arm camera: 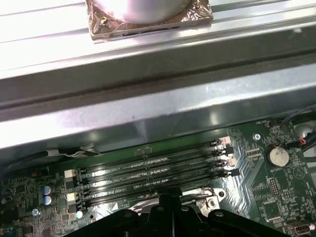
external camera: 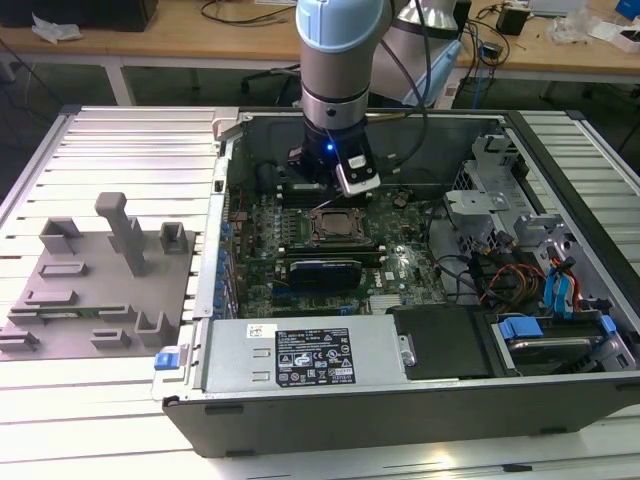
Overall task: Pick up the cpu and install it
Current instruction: 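Install the first cpu locking lever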
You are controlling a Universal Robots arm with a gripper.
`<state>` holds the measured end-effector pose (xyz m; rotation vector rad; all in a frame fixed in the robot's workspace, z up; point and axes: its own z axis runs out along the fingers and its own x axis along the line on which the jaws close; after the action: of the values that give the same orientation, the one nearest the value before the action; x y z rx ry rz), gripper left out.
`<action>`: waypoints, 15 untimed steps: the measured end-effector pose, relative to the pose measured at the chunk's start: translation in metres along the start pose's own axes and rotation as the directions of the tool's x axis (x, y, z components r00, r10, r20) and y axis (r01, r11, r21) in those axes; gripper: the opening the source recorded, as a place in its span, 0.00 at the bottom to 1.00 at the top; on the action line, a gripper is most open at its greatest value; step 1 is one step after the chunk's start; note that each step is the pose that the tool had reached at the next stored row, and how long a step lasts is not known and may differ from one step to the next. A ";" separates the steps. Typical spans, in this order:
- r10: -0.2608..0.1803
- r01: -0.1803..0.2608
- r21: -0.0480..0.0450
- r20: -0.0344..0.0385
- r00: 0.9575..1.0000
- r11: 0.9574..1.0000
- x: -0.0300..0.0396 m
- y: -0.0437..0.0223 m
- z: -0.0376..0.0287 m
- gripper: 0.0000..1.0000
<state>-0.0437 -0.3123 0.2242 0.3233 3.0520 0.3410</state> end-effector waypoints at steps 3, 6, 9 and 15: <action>0.000 0.000 -0.001 0.000 1.000 1.000 0.0000 0.0026 0.0006 0.11; 0.000 0.000 -0.002 0.000 1.000 1.000 -0.0017 0.0030 0.0013 0.11; 0.000 0.000 -0.002 0.000 1.000 1.000 -0.0045 0.0033 0.0027 0.11; 0.000 0.000 -0.002 0.000 1.000 1.000 -0.0083 0.0037 0.0059 0.11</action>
<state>-0.0344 -0.3093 0.2195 0.3238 3.0517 0.3437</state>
